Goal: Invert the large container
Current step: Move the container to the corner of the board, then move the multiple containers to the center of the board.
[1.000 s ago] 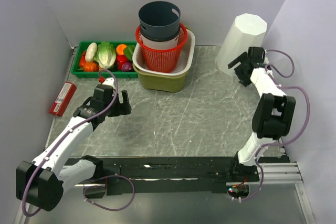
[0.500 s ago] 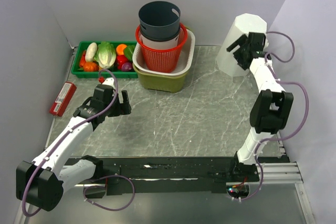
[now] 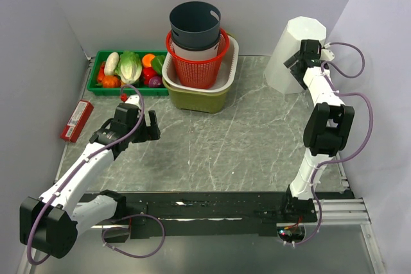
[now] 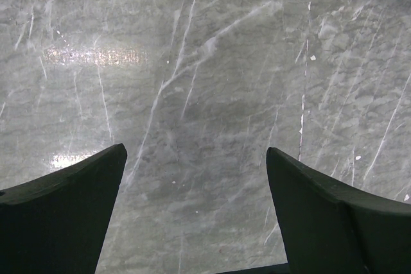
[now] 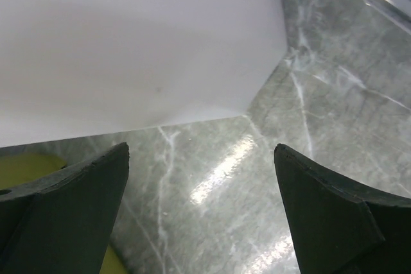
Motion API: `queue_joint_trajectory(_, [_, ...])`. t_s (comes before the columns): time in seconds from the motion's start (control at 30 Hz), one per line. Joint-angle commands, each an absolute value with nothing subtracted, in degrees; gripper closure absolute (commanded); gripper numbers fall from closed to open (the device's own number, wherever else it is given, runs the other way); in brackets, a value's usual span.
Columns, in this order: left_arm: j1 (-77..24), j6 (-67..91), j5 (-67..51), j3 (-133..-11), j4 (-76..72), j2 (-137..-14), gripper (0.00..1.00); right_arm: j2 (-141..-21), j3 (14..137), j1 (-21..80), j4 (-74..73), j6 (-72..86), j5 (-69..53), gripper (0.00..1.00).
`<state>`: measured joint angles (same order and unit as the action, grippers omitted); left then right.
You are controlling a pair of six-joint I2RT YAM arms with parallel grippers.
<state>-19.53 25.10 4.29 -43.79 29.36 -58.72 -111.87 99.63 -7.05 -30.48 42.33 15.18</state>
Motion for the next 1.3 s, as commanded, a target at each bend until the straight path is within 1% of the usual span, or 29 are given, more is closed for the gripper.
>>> queue_joint_trajectory(0.0, [-19.2, 24.5, 4.4, -45.3, 27.7, -58.3, 0.04, -109.7, 100.0, -7.5, -29.2, 42.6, 17.8, 0.0])
queue_joint_trajectory(0.17, [-19.2, 24.5, 4.5, -45.3, 27.8, -58.3, 0.04, -110.6, 105.1, -7.6, -33.1, 43.0, 10.6, 0.0])
queue_joint_trajectory(0.2, [-19.2, 24.6, 4.6, -45.3, 27.8, -58.1, 0.04, -109.6, 104.1, -6.9, -32.9, 42.7, 7.2, 0.0])
queue_joint_trajectory(0.27, [-19.2, 24.6, 4.5, -45.2, 27.7, -58.1, 0.04, -107.6, 101.4, -5.3, -32.1, 44.3, 8.5, 0.0])
queue_joint_trajectory(0.3, [-19.2, 24.5, 4.6, -45.1, 27.6, -58.3, 0.04, -104.7, 97.1, -3.6, -28.5, 44.9, 9.5, 0.0])
queue_joint_trajectory(0.4, [-19.2, 24.3, 4.0, -45.3, 27.8, -58.8, 0.04, -101.0, 89.7, -1.6, -18.7, 46.7, 10.9, 0.0])
queue_joint_trajectory(0.43, [-19.2, 24.3, 3.9, -45.3, 27.7, -58.9, 0.04, -101.2, 89.6, -0.8, -18.2, 47.3, 12.1, 0.0])
queue_joint_trajectory(0.57, [-19.2, 24.5, 4.5, -45.3, 27.8, -58.8, 0.04, -106.2, 96.9, -0.3, -22.6, 49.0, 17.3, 0.0])
queue_joint_trajectory(0.6, [-19.2, 24.4, 4.7, -45.2, 27.9, -58.7, 0.04, -108.9, 101.5, -0.3, -24.3, 49.1, 18.4, 0.0])
queue_joint_trajectory(0.7, [-19.2, 24.3, 4.9, -45.2, 27.8, -58.8, 0.04, -114.0, 109.0, -0.3, -29.4, 48.9, 22.2, 0.0])
queue_joint_trajectory(0.8, [-19.2, 24.4, 4.7, -45.3, 27.9, -59.0, 0.04, -117.1, 113.4, -0.4, -33.0, 49.3, 25.6, 0.0])
queue_joint_trajectory(0.9, [-19.2, 24.4, 4.7, -45.2, 27.8, -59.0, 0.04, -117.3, 113.9, -1.2, -34.4, 50.0, 26.2, 0.0])
queue_joint_trajectory(1.1, [-19.2, 24.4, 4.5, -45.2, 27.8, -59.1, 0.04, -115.1, 110.2, -2.3, -32.9, 48.5, 28.4, 0.0])
queue_joint_trajectory(1.2, [-19.2, 24.3, 4.5, -45.2, 27.7, -58.9, 0.04, -114.3, 109.0, -3.4, -31.6, 47.0, 26.7, 0.0])
queue_joint_trajectory(1.27, [-19.2, 24.3, 4.3, -45.3, 27.7, -58.9, 0.04, -115.5, 110.6, -3.9, -33.2, 47.1, 26.0, 0.0])
